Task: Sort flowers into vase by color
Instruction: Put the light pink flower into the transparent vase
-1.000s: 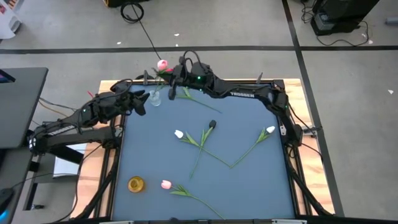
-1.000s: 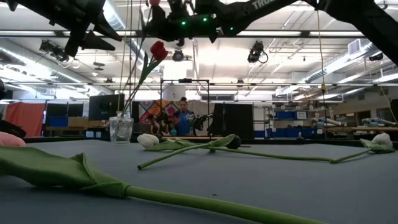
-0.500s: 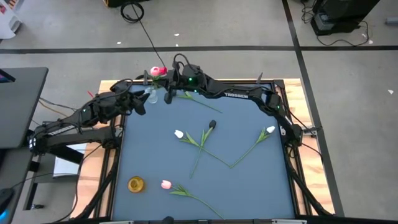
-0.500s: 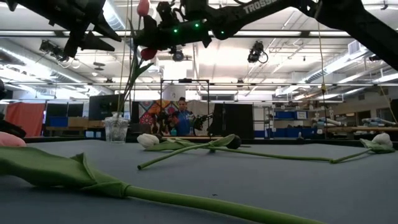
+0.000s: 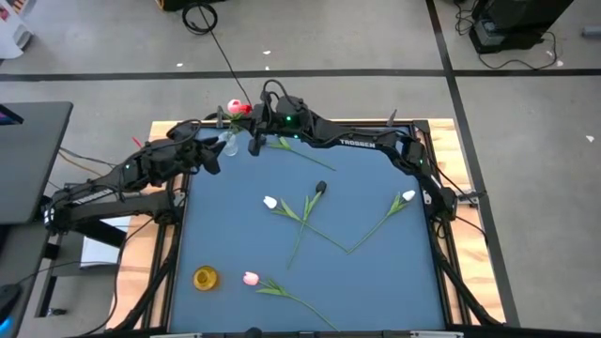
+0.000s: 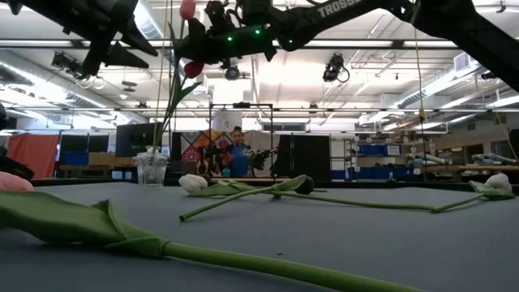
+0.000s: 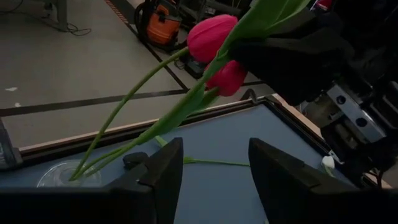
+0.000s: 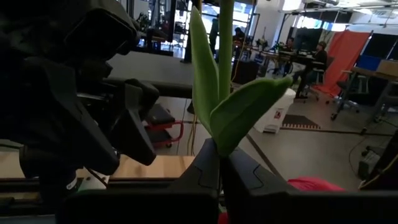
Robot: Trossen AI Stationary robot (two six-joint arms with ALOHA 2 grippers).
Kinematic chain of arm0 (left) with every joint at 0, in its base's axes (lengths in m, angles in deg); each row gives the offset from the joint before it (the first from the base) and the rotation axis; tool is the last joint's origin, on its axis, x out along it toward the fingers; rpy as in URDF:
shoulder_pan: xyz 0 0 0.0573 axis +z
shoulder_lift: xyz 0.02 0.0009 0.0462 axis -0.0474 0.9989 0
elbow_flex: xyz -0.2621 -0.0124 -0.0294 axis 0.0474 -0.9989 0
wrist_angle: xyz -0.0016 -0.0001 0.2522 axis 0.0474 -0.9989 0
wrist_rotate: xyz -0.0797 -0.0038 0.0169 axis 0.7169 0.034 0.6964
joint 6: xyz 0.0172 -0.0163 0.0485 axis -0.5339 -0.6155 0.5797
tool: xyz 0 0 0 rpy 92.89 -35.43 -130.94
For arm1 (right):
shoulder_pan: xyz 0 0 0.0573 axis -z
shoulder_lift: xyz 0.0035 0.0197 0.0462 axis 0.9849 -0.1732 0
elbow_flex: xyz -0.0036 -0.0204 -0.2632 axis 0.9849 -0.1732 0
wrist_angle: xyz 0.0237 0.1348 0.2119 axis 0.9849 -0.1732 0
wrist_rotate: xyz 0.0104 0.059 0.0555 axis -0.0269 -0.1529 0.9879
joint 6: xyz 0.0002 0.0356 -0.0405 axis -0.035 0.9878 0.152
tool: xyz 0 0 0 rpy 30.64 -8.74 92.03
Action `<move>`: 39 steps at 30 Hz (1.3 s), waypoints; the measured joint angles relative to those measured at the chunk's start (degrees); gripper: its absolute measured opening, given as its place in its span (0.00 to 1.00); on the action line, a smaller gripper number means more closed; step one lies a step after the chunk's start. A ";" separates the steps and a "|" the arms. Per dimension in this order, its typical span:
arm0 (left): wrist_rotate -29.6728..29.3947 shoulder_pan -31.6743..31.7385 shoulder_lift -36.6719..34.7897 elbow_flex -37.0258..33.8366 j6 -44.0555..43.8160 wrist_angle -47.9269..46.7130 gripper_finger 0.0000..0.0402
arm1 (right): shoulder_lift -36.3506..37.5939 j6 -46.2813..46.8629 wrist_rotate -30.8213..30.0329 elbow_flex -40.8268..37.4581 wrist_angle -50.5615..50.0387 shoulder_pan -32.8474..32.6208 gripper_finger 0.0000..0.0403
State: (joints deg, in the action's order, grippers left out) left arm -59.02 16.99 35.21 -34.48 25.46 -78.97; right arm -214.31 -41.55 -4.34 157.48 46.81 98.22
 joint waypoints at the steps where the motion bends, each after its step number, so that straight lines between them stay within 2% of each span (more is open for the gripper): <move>1: 0.01 0.00 0.01 0.00 0.05 -0.25 0.47 | 0.00 0.04 -0.04 0.00 0.00 0.00 0.03; 3: 0.01 0.00 0.44 0.00 0.92 -0.88 0.47 | 0.11 0.54 -0.05 0.00 -0.31 -0.09 0.03; 7: 2.06 -0.04 2.80 0.00 8.08 -0.96 0.47 | 1.57 3.19 1.15 -0.11 -5.27 -0.45 0.03; 14: 4.60 -0.04 7.41 -0.04 19.72 7.64 0.47 | 5.25 6.31 7.07 -0.11 -10.25 -0.85 0.03; 24: 6.26 -0.04 8.30 -0.04 21.52 18.30 0.46 | 6.34 7.99 10.22 -0.04 -13.00 -0.88 0.03; 31: 11.60 -0.09 8.35 -0.04 20.77 17.40 0.32 | 6.32 8.02 11.53 -0.04 -13.64 -1.25 0.03; 35: 11.90 -0.04 8.35 -0.04 20.68 17.40 0.24 | 6.29 8.46 12.91 -0.04 -13.63 -1.25 0.03; 39: 14.47 -0.06 8.35 -0.04 20.70 17.41 0.10 | 6.29 9.48 16.15 -0.04 -13.31 -1.24 0.06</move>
State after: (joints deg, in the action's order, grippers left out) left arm -44.55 16.93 43.56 -34.53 46.16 -61.56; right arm -208.01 -32.07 11.81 157.43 33.50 96.98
